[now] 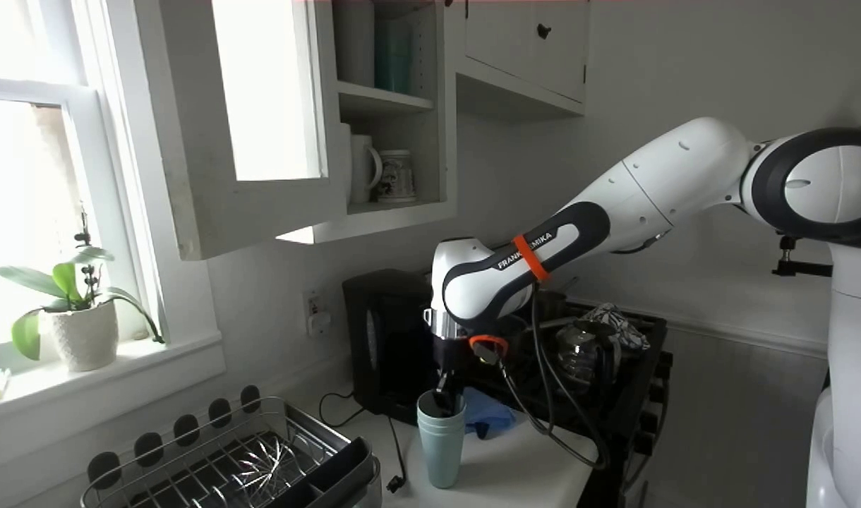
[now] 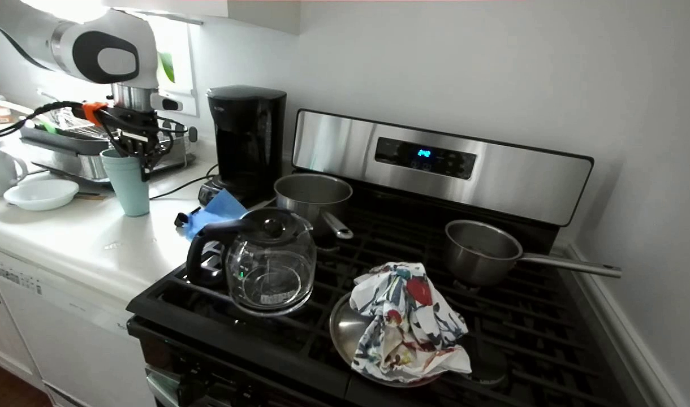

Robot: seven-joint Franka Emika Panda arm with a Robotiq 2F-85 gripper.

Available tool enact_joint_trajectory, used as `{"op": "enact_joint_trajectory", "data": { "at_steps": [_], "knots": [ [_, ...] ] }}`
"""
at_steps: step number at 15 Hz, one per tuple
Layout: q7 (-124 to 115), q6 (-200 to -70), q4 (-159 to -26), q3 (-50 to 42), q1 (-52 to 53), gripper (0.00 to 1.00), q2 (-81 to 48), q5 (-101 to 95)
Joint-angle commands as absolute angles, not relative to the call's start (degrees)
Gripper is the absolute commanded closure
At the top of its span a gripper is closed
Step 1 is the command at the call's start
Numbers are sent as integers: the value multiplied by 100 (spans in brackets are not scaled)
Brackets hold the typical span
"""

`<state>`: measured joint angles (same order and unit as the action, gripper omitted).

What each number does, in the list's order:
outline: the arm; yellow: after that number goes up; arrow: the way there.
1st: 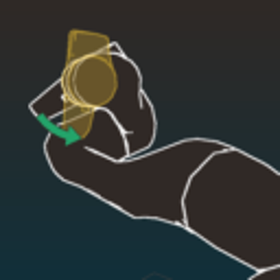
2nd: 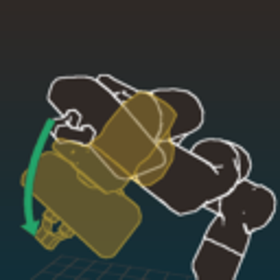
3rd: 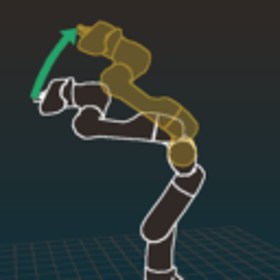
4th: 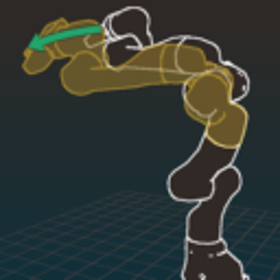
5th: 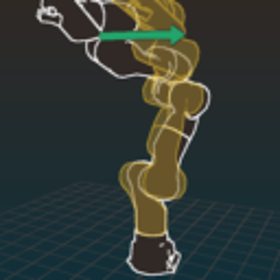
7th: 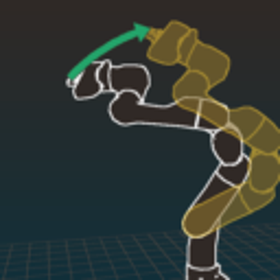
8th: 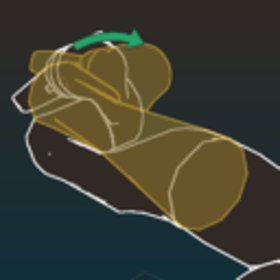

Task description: Stack all the blue cups on the kitchen counter together, pick up the stacked blue cups and put them on the bottom shelf of the top open cabinet

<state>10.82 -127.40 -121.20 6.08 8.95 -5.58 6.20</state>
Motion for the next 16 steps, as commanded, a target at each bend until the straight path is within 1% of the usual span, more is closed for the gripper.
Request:
{"op": "enact_joint_trajectory", "data": {
  "at_steps": [1, 6, 11, 16],
  "knots": [
    [1254, -12447, -12080, 667, 767, 98, -281, 702],
    [1510, -11383, -11720, 623, 718, 98, 206, 749],
    [1403, -10183, -11076, 521, 688, 98, 813, 732],
    [1712, -9505, -10468, 419, 714, 98, 1298, 670]
  ]
}}
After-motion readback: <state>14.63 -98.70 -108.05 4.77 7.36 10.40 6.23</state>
